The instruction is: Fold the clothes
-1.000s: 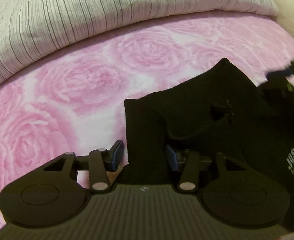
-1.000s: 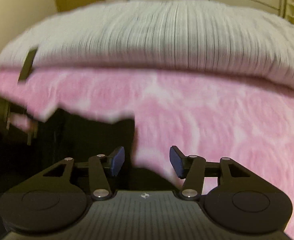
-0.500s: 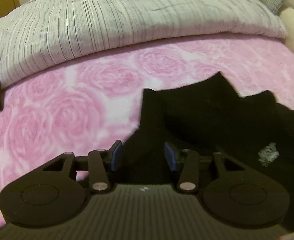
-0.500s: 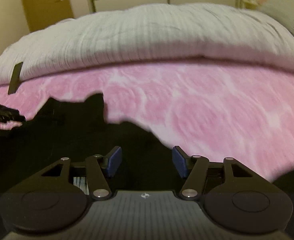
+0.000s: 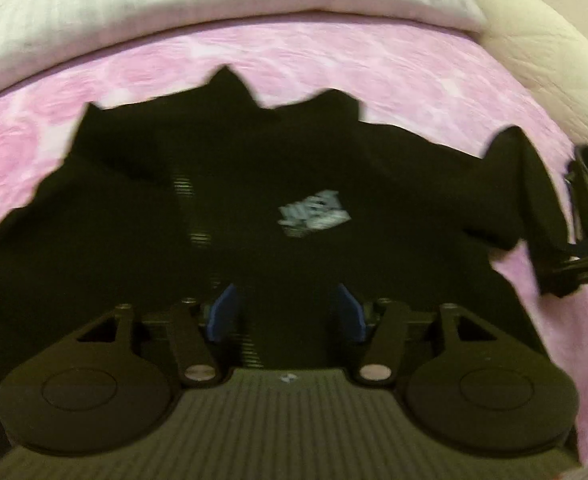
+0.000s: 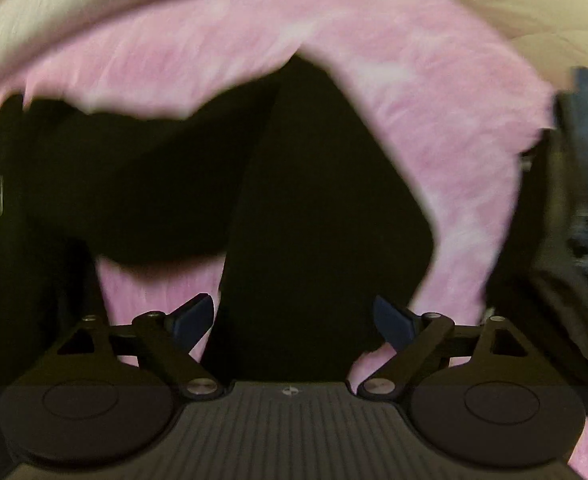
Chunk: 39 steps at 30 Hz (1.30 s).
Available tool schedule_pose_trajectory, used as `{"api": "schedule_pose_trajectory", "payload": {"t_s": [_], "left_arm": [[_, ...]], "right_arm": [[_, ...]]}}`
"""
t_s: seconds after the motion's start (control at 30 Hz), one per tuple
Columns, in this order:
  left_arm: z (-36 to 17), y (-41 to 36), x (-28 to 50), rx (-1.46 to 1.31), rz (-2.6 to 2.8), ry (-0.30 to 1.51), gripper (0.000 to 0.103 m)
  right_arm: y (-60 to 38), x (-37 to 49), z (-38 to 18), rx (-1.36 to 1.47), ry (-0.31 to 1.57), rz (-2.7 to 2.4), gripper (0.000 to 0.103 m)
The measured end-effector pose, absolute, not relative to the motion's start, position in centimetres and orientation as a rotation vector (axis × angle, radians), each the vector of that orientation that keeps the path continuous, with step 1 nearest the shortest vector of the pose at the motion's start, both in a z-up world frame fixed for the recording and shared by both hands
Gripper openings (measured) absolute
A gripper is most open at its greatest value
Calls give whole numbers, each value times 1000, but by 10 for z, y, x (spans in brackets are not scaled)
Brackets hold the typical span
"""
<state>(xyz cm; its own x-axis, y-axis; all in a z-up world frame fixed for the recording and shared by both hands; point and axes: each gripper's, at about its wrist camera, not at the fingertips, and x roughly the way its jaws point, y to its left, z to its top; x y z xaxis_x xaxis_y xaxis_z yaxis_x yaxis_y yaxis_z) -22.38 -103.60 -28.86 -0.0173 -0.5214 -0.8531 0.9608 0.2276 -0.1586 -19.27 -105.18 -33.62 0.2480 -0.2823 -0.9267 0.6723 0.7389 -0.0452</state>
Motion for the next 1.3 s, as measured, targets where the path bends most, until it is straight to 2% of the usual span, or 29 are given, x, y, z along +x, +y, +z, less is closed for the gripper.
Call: {"api": "schedule_pose_trajectory", "payload": {"t_s": [0.03,0.07,0.1,0.13,0.2,0.27,0.53,0.73,1.07,1.3], "left_arm": [[-287,-1037,-233,585,-1293,977,53],[-284,-1039,-241,594,-1297,973,53],[-282,-1039,-248,604,-1300,969,53],[-279,-1040,-254,614,-1303,965,54],[-275,-1040,-266,633,-1308,957,54],[-270,-1040,-276,637,-1309,959,54],[-259,-1070,-318,679,-1402,909,57],[-280,-1114,-347,725,-1497,888,57],[-325,-1175,-386,751,-1619,895,63],[-322,-1183,-385,718,-1644,903,65]], "right_arm": [[-1049,-190,-342,350,1165,-654,88],[-1048,-189,-346,304,1177,-637,84],[-1051,-192,-344,301,1173,-626,70],[-1056,-196,-340,317,1162,-617,60],[-1067,-214,-327,353,1136,-607,24],[-1083,-238,-306,408,1083,-625,18],[-1163,-320,-214,661,789,-810,16],[-1212,-323,-175,575,711,-812,15],[-1268,-336,-179,505,661,-914,12],[-1300,-315,-201,481,734,-914,12]]}}
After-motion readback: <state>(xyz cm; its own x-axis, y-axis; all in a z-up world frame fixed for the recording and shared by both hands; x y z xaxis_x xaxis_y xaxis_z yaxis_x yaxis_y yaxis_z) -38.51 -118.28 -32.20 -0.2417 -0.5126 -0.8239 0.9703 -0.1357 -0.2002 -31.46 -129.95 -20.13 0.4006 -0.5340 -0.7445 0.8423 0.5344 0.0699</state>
